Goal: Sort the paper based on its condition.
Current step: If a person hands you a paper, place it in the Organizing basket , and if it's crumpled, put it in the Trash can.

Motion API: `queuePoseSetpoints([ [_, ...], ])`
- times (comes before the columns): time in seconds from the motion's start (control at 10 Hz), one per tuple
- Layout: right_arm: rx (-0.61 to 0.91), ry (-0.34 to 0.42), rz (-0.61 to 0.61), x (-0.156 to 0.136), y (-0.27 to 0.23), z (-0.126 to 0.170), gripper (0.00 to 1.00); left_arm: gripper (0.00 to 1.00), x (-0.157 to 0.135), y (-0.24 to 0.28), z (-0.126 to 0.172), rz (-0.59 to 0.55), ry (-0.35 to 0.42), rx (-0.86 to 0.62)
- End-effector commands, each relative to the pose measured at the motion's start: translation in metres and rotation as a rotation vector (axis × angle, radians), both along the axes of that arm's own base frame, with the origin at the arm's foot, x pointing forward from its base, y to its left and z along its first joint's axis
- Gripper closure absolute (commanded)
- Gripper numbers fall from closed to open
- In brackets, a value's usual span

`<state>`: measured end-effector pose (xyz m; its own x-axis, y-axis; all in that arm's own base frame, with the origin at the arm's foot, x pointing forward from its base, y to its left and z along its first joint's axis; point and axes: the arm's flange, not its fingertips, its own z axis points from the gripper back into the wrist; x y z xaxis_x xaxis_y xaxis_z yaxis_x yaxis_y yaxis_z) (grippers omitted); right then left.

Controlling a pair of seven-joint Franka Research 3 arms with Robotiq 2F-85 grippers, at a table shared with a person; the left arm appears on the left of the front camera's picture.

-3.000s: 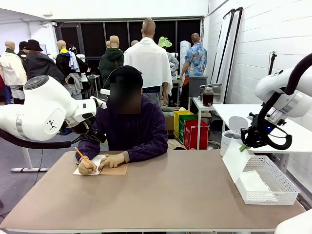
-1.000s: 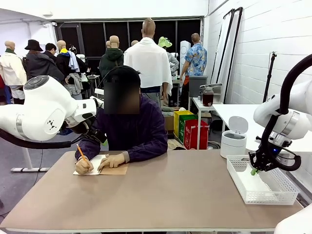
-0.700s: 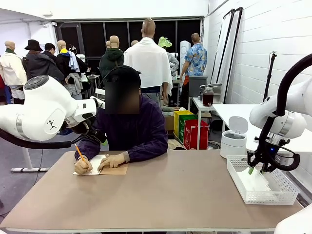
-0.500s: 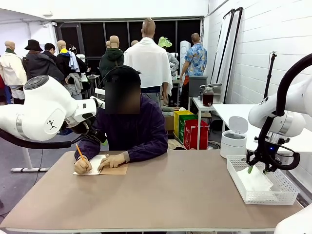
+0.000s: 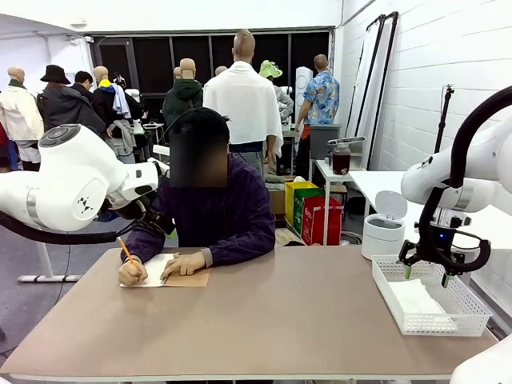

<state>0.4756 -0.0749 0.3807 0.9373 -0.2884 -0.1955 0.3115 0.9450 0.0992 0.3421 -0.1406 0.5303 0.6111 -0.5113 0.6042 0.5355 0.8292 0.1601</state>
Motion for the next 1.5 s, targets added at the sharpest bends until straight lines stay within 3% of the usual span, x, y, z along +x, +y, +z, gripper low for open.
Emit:
queuePoseSetpoints([
  [0.0,-0.041,0.029,-0.007,0.0001,0.0044,0.0054,0.00,0.00,0.0005,0.0011,-0.0005,0.001,0.001,0.001],
  [0.1,-0.031,-0.004,-0.027,0.0007,0.0046,0.0052,0.00,0.00,0.0005,0.0011,-0.0005,0.001,0.001,0.001],
  [1.4,-0.007,0.008,0.002,-0.0002,0.0015,0.0006,0.00,0.00,0.0005,0.0011,-0.0005,0.001,0.001,0.001],
])
